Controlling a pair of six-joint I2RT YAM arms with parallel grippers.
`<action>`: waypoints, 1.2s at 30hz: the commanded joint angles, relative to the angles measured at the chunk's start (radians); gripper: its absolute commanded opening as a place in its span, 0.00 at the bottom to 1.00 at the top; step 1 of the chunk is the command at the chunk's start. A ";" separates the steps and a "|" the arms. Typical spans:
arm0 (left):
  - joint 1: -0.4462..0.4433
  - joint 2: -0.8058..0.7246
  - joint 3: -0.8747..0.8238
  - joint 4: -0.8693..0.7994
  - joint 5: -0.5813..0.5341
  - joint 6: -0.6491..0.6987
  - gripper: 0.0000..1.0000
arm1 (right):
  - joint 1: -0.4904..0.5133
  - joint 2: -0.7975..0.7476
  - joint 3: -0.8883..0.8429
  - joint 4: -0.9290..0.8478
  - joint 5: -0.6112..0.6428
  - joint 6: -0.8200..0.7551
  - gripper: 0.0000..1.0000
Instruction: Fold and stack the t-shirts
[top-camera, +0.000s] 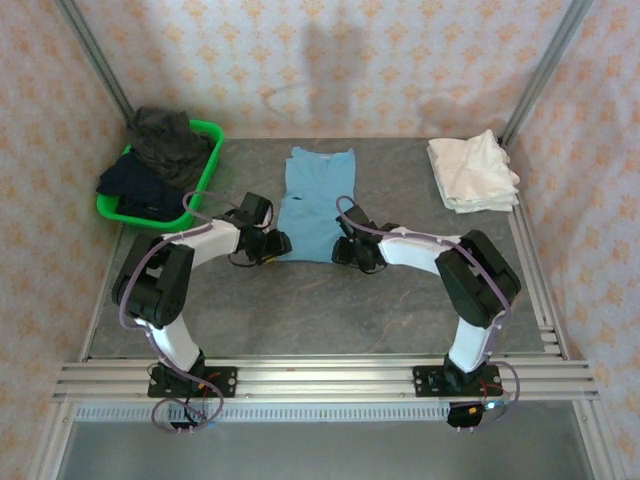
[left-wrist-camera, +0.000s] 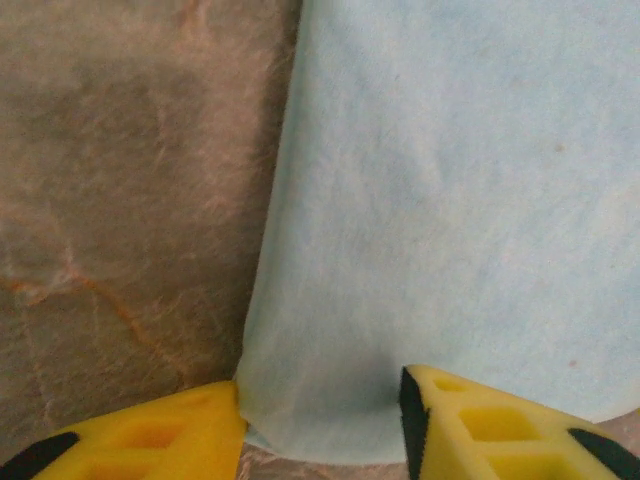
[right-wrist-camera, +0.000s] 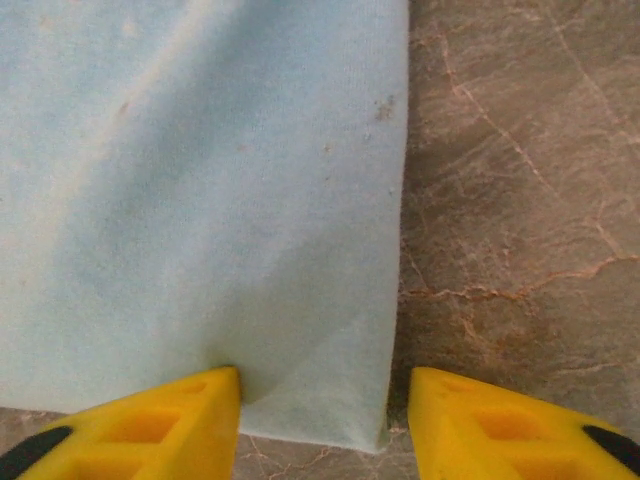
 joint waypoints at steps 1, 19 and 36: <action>-0.002 0.039 0.009 -0.006 -0.011 0.022 0.37 | 0.001 0.052 0.015 -0.022 0.020 0.004 0.36; -0.057 -0.262 -0.214 -0.065 0.007 0.005 0.00 | 0.016 -0.220 -0.146 -0.106 -0.036 -0.003 0.00; -0.064 -0.576 -0.002 -0.292 -0.198 -0.053 0.00 | 0.022 -0.326 0.217 -0.345 0.058 -0.080 0.00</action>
